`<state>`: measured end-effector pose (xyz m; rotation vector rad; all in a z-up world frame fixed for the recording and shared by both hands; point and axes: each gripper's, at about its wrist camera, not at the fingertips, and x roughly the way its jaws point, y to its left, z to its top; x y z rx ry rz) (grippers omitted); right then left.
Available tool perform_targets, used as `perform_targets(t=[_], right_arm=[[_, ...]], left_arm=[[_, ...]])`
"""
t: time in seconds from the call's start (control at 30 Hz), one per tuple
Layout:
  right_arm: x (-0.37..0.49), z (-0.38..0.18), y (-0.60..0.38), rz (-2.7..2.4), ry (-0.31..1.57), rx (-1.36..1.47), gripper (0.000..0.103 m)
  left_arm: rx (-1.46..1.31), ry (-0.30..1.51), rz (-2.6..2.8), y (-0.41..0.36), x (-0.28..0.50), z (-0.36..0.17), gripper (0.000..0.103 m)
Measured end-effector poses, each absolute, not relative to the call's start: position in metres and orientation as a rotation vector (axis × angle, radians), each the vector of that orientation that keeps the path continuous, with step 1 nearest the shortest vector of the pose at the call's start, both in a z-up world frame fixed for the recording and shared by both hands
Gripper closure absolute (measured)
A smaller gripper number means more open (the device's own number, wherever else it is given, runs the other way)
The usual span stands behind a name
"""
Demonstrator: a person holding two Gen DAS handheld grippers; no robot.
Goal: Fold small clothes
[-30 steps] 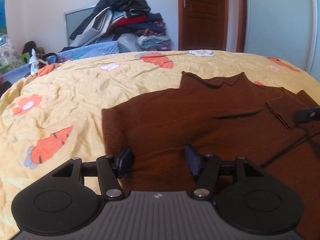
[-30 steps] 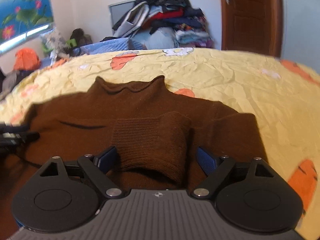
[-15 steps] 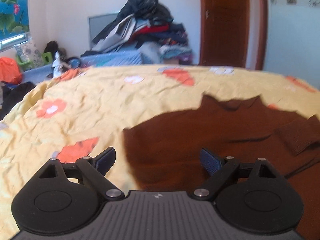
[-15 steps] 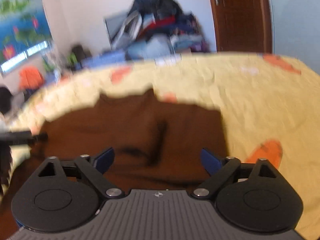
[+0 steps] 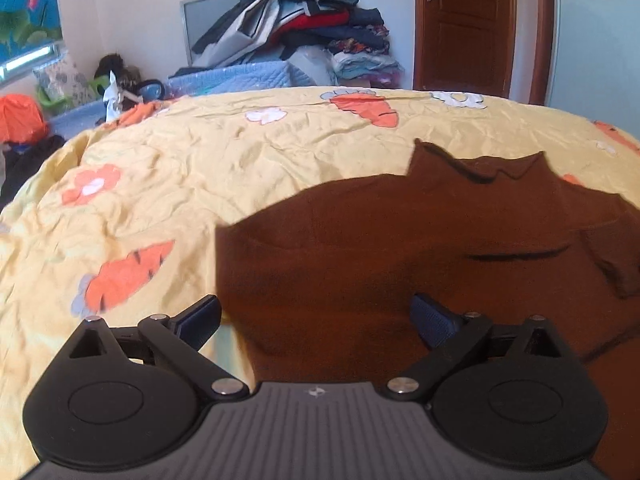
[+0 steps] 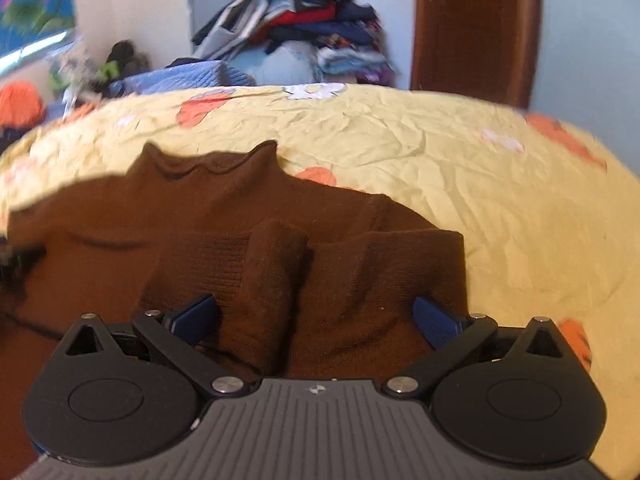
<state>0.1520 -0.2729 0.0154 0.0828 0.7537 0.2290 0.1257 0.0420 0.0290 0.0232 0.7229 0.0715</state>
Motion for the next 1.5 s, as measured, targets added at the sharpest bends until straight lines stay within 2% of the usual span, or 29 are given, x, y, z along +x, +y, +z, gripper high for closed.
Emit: perform_targets(t=[0.13, 0.17, 0.2, 0.3, 0.43, 0.5, 0.57, 1.5], right_arm=[[0.101, 0.025, -0.278, 0.347, 0.695, 0.158, 0.000], [0.092, 0.019, -0.273, 0.356, 0.725, 0.129, 0.000], [0.087, 0.009, -0.266, 0.358, 0.774, 0.086, 0.000], [0.059, -0.004, -0.248, 0.332, 0.699, -0.107, 0.000], [0.036, 0.012, -0.244, 0.271, 0.786, 0.004, 0.000], [0.014, 0.006, -0.238, 0.259, 0.795, -0.012, 0.000], [-0.016, -0.005, -0.232, 0.251, 0.692, -0.087, 0.000], [-0.016, -0.005, -0.240, 0.238, 0.693, -0.055, 0.000]], left_arm=[[-0.050, 0.727, -0.061, 0.034, 0.075, 0.029, 0.001], [-0.036, 0.767, -0.067, 0.031, 0.070, 0.019, 0.001], [0.036, 0.725, -0.056, 0.025, 0.061, 0.010, 0.000], [0.038, 0.742, -0.019, 0.023, 0.053, 0.012, 0.000], [-0.037, 0.824, 0.011, 0.022, 0.029, 0.019, 0.000], [0.018, 0.788, 0.010, 0.013, 0.004, 0.014, 0.000], [0.034, 0.696, 0.007, 0.010, -0.021, 0.004, 0.000], [0.001, 0.683, 0.046, 0.008, -0.029, 0.005, 0.000]])
